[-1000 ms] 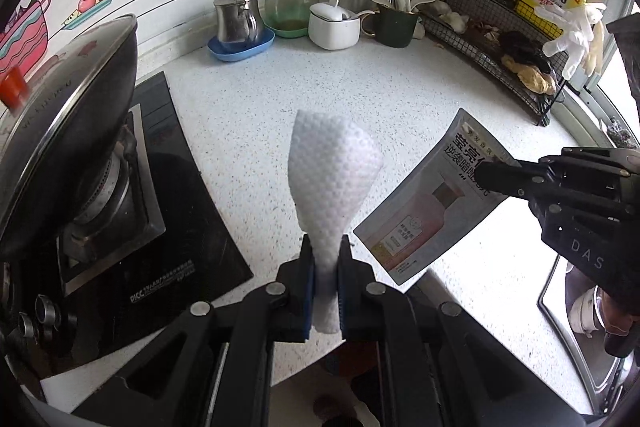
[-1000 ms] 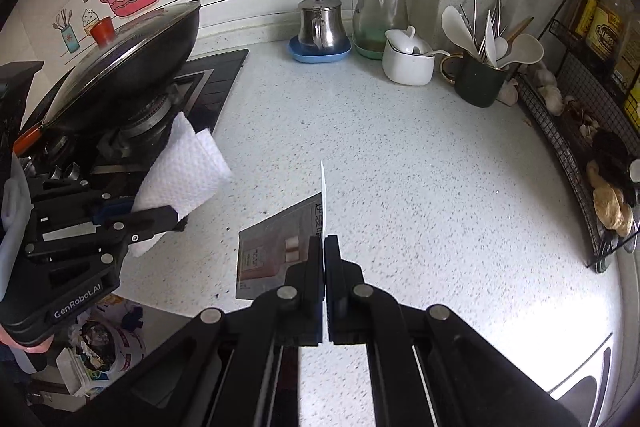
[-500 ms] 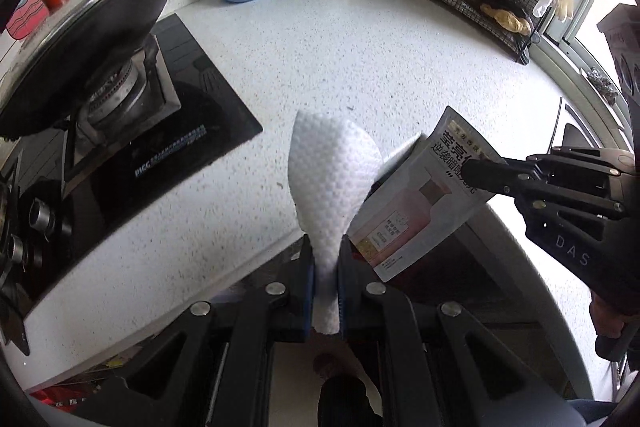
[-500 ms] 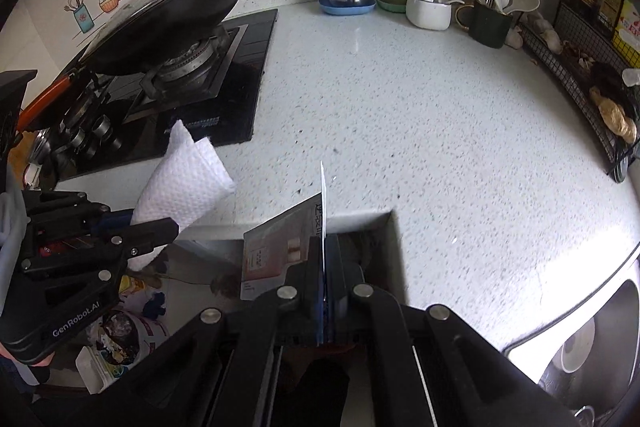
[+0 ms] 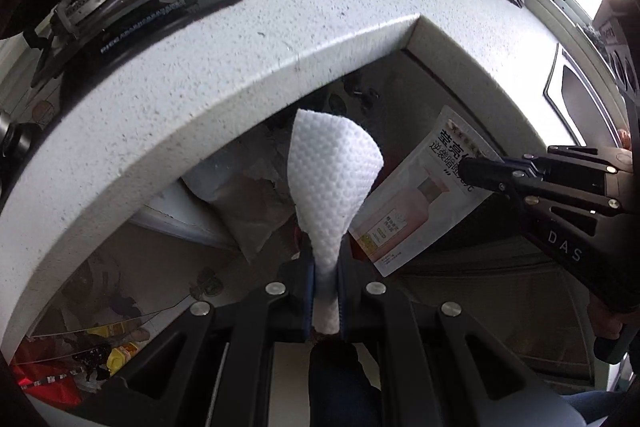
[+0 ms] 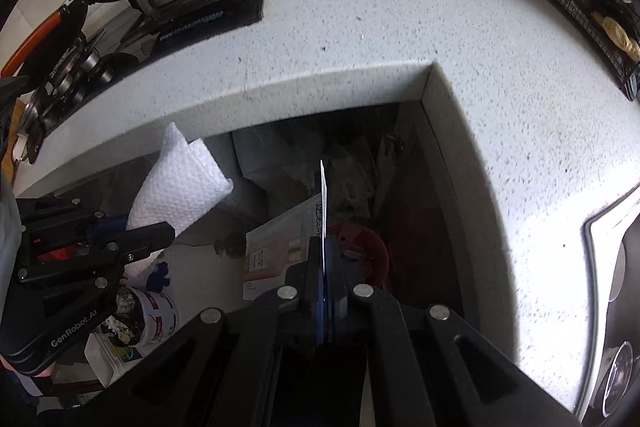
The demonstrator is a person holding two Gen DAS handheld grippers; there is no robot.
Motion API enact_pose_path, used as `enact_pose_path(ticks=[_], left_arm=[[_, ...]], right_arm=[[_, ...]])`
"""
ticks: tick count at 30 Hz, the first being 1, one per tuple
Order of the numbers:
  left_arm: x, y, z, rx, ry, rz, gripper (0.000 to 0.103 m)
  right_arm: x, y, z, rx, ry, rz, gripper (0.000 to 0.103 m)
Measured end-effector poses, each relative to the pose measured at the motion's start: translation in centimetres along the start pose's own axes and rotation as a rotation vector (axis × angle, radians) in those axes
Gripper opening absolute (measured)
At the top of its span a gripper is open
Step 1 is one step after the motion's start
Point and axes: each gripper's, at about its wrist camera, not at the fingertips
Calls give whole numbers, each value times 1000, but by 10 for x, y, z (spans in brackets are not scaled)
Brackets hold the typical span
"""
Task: Collect trash
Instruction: 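Carry the white cloth and printed sachet down over the red bin, then open the left tool to drop the white cloth into the red bin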
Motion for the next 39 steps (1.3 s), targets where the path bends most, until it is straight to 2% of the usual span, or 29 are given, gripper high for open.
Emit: enact_pose_path(ticks=[8, 18, 26, 33, 37, 39], left_arm=[[-26, 78, 16, -31, -9, 92, 8], [-40, 218, 31, -68, 6, 188, 8], [-53, 316, 31, -111, 61, 255, 8], [-60, 360, 20, -152, 114, 290, 8], [-59, 378, 15, -149, 120, 302, 9], [-56, 384, 13, -163, 121, 311, 12]], right_arm=[[-23, 67, -7, -63, 61, 44, 1], [-49, 189, -33, -123, 104, 85, 1], [-78, 275, -68, -118, 199, 145, 1], [-99, 305, -86, -150, 232, 184, 1], [-102, 312, -89, -170, 262, 198, 1], [-100, 314, -89, -176, 271, 194, 1]])
Point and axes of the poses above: each gripper's, at about its wrist camera, not at the fingertips, and y roughly the way its jaws point, z to its left, x to its top, and after that the axes turned 1 degree about x, right-handed
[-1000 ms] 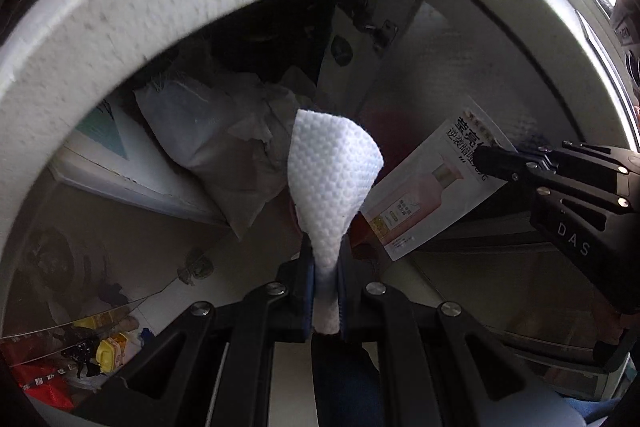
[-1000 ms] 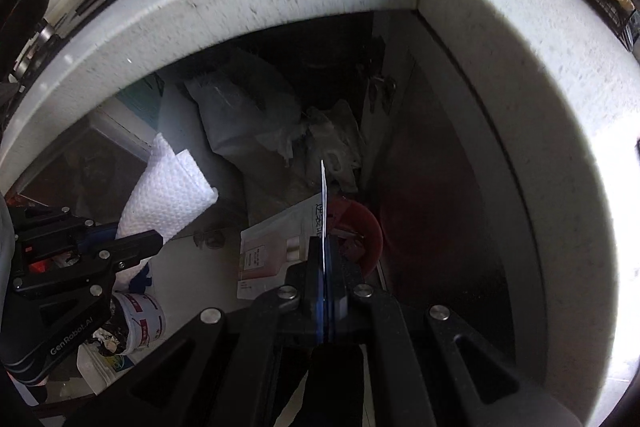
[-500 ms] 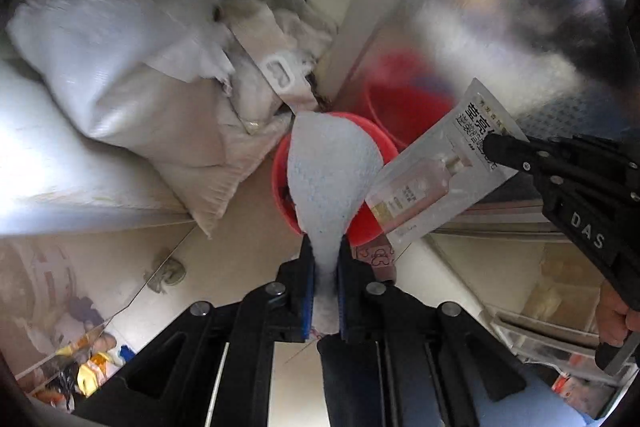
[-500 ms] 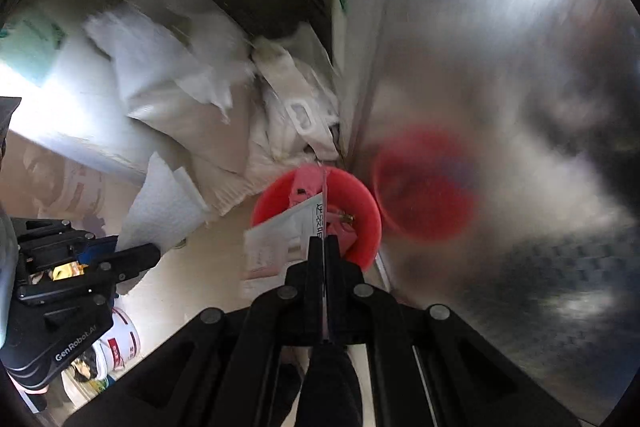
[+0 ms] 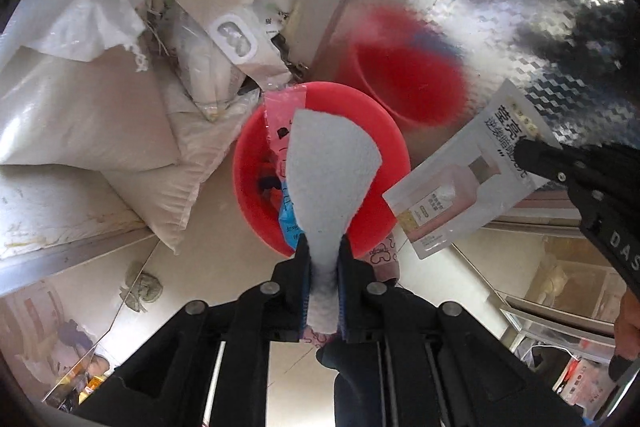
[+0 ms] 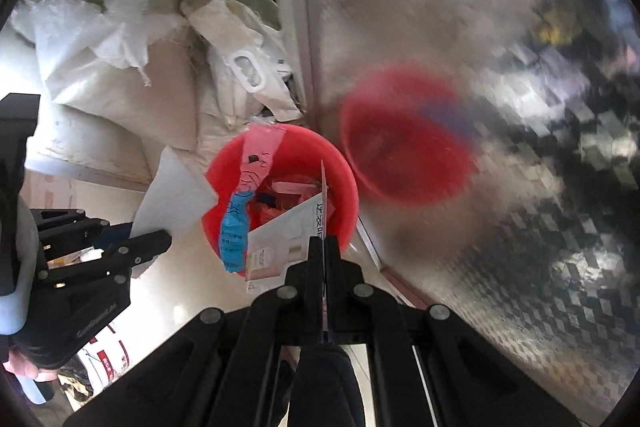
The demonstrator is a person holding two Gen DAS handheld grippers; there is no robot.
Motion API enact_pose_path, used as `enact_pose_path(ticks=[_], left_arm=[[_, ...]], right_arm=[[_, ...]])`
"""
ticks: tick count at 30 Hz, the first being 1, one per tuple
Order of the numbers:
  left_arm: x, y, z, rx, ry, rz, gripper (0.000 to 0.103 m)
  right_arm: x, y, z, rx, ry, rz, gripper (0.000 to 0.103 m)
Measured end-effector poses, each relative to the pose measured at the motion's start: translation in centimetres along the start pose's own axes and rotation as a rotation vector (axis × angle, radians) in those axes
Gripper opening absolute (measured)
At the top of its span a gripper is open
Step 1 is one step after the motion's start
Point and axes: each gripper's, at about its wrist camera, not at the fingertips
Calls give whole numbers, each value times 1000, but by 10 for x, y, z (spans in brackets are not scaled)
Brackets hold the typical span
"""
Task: Collect trash
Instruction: 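Open the left tool to drop the white cloth into the red bin, then open the right tool to drop the printed sachet into the red bin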
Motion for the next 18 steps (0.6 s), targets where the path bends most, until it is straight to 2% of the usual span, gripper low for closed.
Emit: enact_pose_path(ticks=[2, 3, 7, 18], left_arm=[[4, 6, 0, -8, 9, 4, 36], [5, 9, 0, 0, 16, 9, 38], [7, 20, 2, 35, 38, 35, 38], [-10, 0, 22, 58, 12, 28, 38]], right_arm=[[1, 0, -2, -2, 6, -4, 1], [1, 1, -3, -2, 11, -4, 1], [2, 3, -2, 1, 15, 2, 1], [2, 1, 20, 46, -34, 20, 1]])
Point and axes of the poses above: each gripper's, at about its wrist camera, not at the fingertips, and y roughly the way its jaws point, z to its left, x to its top, and after that the axes turned 1 degree about x, right-handed
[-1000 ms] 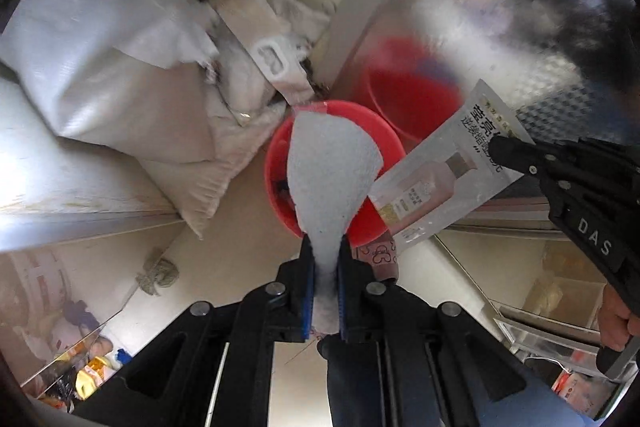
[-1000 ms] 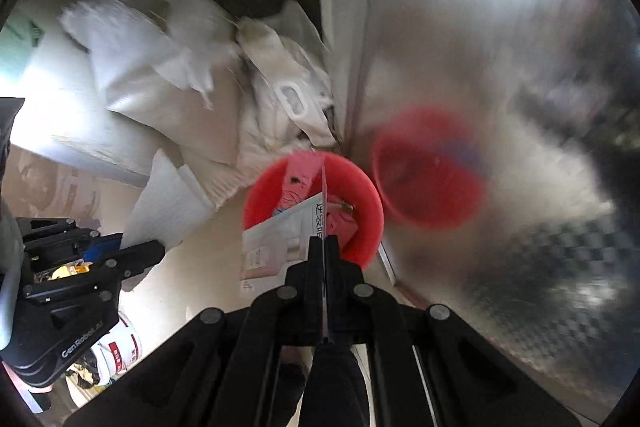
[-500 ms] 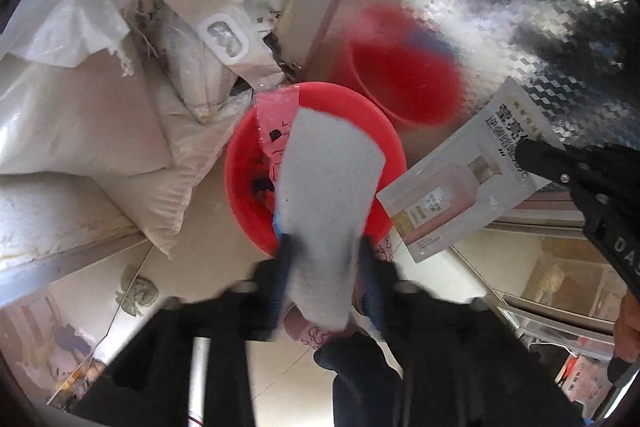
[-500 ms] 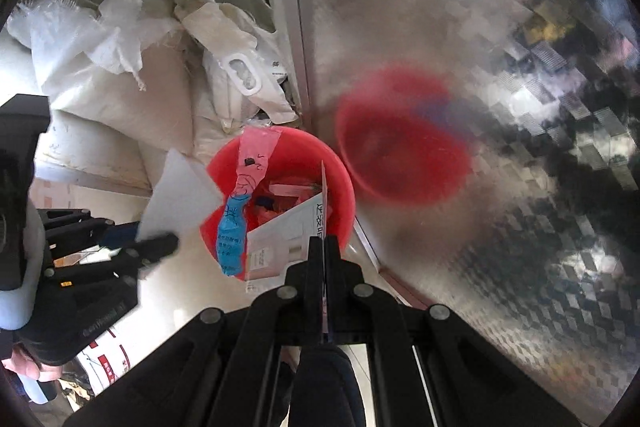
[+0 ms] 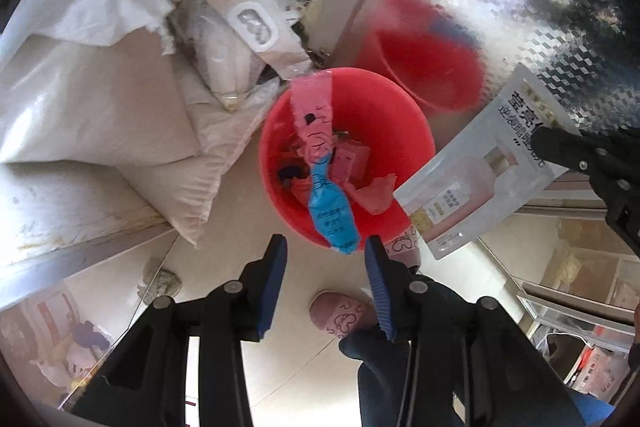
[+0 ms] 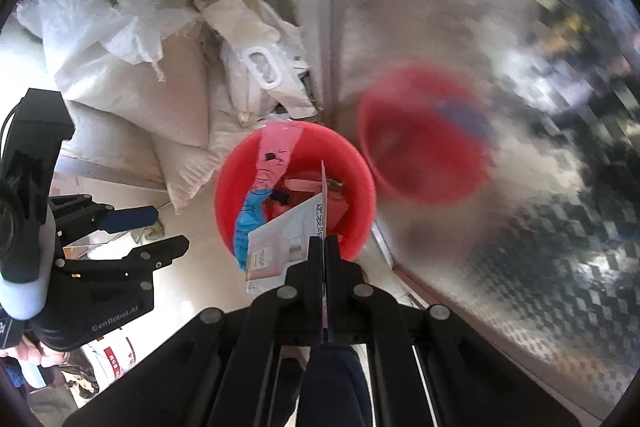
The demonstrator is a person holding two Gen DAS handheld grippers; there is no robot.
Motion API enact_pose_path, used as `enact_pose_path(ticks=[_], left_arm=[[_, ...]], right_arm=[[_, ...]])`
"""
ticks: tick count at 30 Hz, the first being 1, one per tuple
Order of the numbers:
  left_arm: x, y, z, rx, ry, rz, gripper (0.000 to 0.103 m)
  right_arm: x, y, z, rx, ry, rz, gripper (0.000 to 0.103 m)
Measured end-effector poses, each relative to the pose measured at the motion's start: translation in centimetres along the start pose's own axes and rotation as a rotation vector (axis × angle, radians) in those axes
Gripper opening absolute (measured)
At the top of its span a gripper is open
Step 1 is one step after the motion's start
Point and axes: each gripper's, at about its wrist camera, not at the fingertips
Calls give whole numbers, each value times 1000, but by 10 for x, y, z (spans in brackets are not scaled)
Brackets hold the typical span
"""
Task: Collect trash
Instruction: 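Open the right tool to drop the printed sachet into the red bin, then raise both tools back up to the counter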
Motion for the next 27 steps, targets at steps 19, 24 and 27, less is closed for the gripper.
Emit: enact_pose_path(ticks=[19, 24, 27], left_arm=[[-21, -4, 45, 76, -111, -43, 61], [-24, -7, 43, 80, -82, -45, 61], [-24, -11, 38, 93, -60, -46, 61]], right_arm=[[17, 40, 42, 46, -111, 51, 13], [10, 33, 44, 49, -97, 46, 46], [6, 30, 40, 41, -78, 61, 55]])
Point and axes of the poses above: each gripper's, at about its wrist camera, not at the fingertips, and y roughly the way its jaws point, z to its left, x to its top, and after that the axes turned 1 degree about x, right-handed
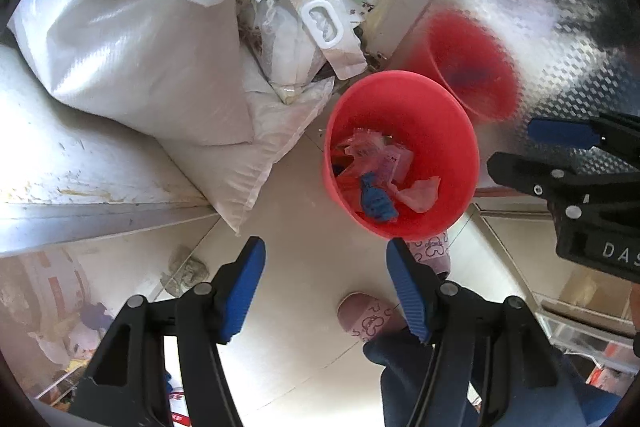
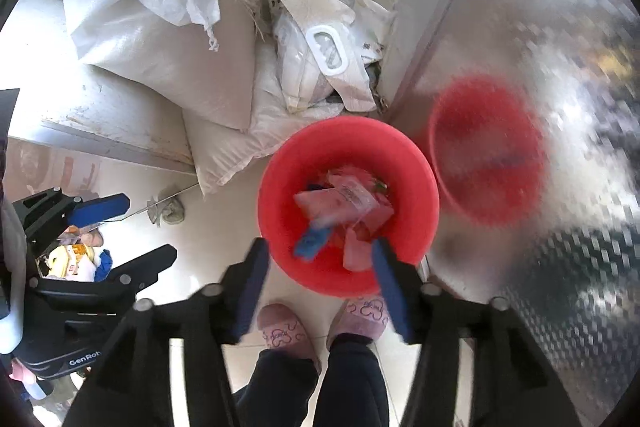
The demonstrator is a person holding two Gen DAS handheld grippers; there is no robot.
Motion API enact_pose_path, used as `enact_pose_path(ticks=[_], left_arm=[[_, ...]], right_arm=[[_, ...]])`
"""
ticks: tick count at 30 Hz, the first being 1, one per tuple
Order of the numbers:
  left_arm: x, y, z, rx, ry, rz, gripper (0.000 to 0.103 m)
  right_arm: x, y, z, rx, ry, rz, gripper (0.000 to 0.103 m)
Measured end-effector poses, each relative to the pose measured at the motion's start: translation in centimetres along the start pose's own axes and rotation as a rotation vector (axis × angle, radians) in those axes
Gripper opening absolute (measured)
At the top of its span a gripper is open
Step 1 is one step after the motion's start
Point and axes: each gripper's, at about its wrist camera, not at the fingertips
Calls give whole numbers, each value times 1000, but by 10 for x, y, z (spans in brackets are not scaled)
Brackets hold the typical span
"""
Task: Collect trash
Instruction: 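Raise both tools back up to the counter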
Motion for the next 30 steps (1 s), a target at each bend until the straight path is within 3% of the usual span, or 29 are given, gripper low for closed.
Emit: enact_pose_path(ticks=[6, 13, 18, 22, 30], left_arm=[[-2, -23, -6, 21, 16, -26, 66], [-9, -87, -11, 10, -35, -77, 70], [-20, -154, -19, 28, -78, -140, 79], [-34, -212, -24, 35, -120, -184, 80], [-59, -328, -48, 72, -138, -284, 84]], right_arm=[[-5, -23, -1, -15, 20, -7, 60], [-10, -83, 8, -8, 7, -41, 65], [-18, -142, 20, -19, -3, -74, 70], [-27, -202, 33, -52, -42, -102, 71], [-60, -314, 50, -91, -58, -244, 93]])
Point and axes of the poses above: each gripper's, at about its wrist camera, not at the fingertips, and y roughly the way its jaws point, z to its left, x to its top, and after that the axes turned 1 degree about x, right-handed
